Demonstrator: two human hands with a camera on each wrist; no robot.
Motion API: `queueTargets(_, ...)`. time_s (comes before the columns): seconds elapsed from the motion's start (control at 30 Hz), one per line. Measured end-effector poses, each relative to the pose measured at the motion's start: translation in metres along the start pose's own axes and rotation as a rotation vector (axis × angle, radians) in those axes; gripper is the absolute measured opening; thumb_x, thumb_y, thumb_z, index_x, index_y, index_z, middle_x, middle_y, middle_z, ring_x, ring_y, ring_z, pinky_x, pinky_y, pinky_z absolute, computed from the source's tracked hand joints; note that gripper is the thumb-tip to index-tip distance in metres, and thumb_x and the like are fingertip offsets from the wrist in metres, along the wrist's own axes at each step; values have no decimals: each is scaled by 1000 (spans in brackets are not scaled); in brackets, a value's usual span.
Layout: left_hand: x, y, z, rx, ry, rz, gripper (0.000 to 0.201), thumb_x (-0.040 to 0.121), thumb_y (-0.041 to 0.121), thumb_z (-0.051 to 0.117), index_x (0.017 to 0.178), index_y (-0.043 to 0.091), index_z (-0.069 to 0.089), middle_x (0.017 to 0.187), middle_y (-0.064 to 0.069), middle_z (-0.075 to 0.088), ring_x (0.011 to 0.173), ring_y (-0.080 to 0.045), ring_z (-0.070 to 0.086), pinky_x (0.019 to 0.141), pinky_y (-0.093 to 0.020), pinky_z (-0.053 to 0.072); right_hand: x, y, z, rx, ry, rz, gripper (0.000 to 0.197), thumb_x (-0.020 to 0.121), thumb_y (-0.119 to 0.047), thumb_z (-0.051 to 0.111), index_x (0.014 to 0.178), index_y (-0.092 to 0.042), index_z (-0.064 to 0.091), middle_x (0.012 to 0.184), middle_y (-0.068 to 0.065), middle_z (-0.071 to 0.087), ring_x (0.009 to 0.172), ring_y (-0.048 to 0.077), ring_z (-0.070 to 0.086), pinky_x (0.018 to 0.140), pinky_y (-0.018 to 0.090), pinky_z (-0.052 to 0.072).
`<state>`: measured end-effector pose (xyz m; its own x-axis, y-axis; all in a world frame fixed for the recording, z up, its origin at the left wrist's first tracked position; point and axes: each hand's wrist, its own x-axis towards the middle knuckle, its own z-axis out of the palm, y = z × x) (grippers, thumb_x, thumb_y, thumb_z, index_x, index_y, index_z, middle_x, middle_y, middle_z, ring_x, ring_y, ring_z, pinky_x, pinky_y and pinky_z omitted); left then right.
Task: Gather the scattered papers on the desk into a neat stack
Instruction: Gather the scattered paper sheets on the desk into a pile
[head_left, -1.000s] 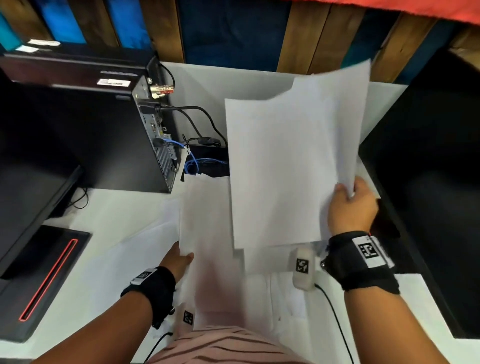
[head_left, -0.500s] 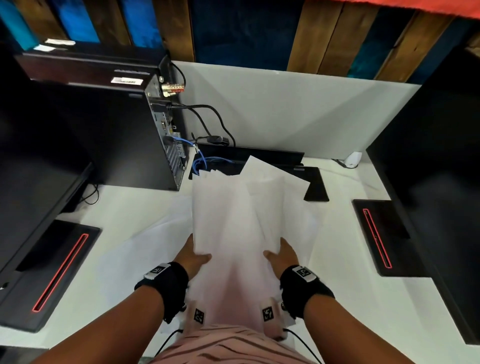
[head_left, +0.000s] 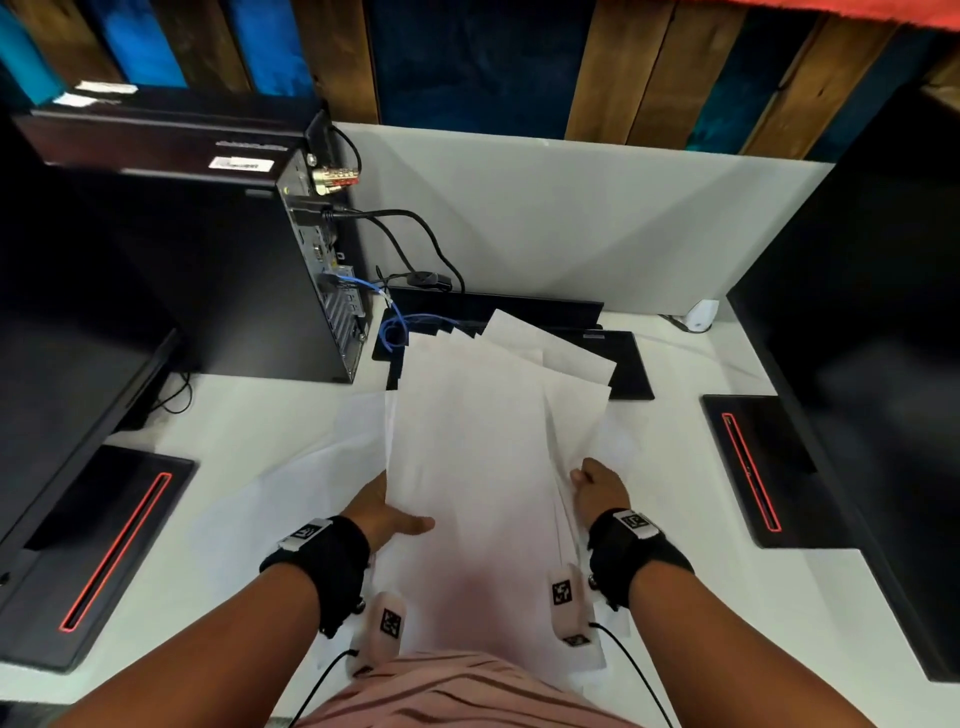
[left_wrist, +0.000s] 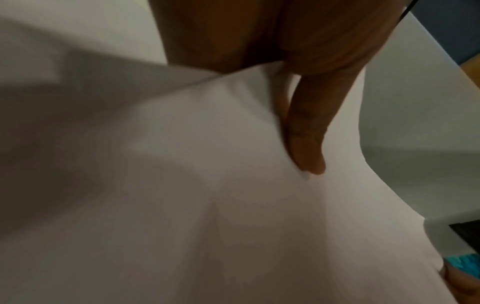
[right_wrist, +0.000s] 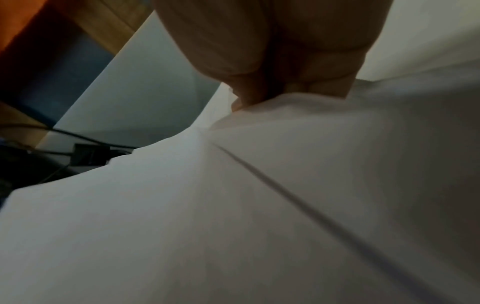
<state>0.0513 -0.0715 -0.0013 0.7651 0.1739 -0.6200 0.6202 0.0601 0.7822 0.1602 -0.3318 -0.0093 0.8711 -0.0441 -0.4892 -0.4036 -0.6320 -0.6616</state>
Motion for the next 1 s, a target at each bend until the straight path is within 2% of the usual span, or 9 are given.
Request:
queueTargets(0.1, 1, 4, 4, 22, -19, 23, 116, 30, 43, 96, 131, 13, 49, 118, -3, 66, 111, -23, 61, 103, -41, 44, -3, -5, 6, -63, -80, -26, 22, 97, -12, 45, 78, -15, 57, 85, 3, 60, 89, 22, 54, 87, 29, 43)
queueTargets(0.2, -4, 10, 14, 84, 38, 32, 76, 78, 13, 76, 141, 12, 34, 129, -6, 54, 121, -25, 52, 106, -34, 38, -7, -6, 11, -167, -167, -57, 37, 101, -21, 38, 133, -8, 51, 139, 11, 50, 128, 26, 47, 107, 26, 31)
queueTargets(0.3, -5, 9, 16, 62, 79, 97, 66, 84, -6, 63, 141, 12, 35, 129, -12, 55, 122, -31, 52, 105, -43, 41, -13, -5, 7, -20, -77, -39, 45, 99, -34, 44, 137, -11, 46, 138, 15, 47, 126, 27, 47, 104, 25, 33)
queueTargets(0.47, -10, 17, 14, -34, 92, 145, 53, 86, -2, 62, 133, 15, 46, 124, -11, 62, 114, -31, 59, 103, -48, 44, -22, 1, -14, 301, -17, 42, 67, 86, -52, 57, 138, -13, 42, 135, 9, 50, 117, 26, 53, 100, 31, 41)
queueTargets(0.57, -13, 27, 15, -156, 54, 114, 45, 85, -3, 63, 125, 14, 52, 116, -11, 65, 110, -29, 60, 99, -42, 46, -31, -3, -23, 494, -173, 58, 78, 58, -61, 77, 118, -13, 60, 113, 8, 68, 102, 27, 63, 94, 37, 48)
queueTargets(0.67, -14, 35, 16, -161, -9, 113, 45, 82, -1, 67, 125, 8, 56, 113, -10, 66, 106, -26, 62, 89, -33, 50, -35, -2, -21, 642, -246, 72, 94, 24, -40, 96, 106, -4, 68, 97, 15, 74, 92, 32, 70, 88, 47, 54)
queueTargets(0.77, -6, 38, 10, 4, -74, 130, 35, 85, 10, 67, 118, 19, 57, 103, 1, 67, 99, -23, 64, 74, -25, 52, -35, 2, -24, 654, -170, 83, 61, 53, -14, 90, 107, 2, 66, 101, 21, 71, 89, 34, 69, 88, 45, 53)
queueTargets(0.87, 10, 35, -6, 131, 103, 126, 14, 87, 13, 63, 94, 25, 60, 88, 0, 64, 85, -22, 62, 65, -27, 50, -32, 14, -32, 677, -80, 140, 22, 75, 6, 71, 93, -3, 62, 104, 20, 65, 82, 28, 64, 89, 40, 47)
queueTargets(1.0, 38, 32, -39, 546, 382, 175, 17, 84, 17, 66, 99, 16, 59, 103, -4, 61, 100, -26, 59, 90, -31, 46, -21, 44, -38, 570, 54, 225, 48, 80, -3, 72, 123, 3, 51, 113, 20, 62, 94, 29, 56, 91, 36, 43)
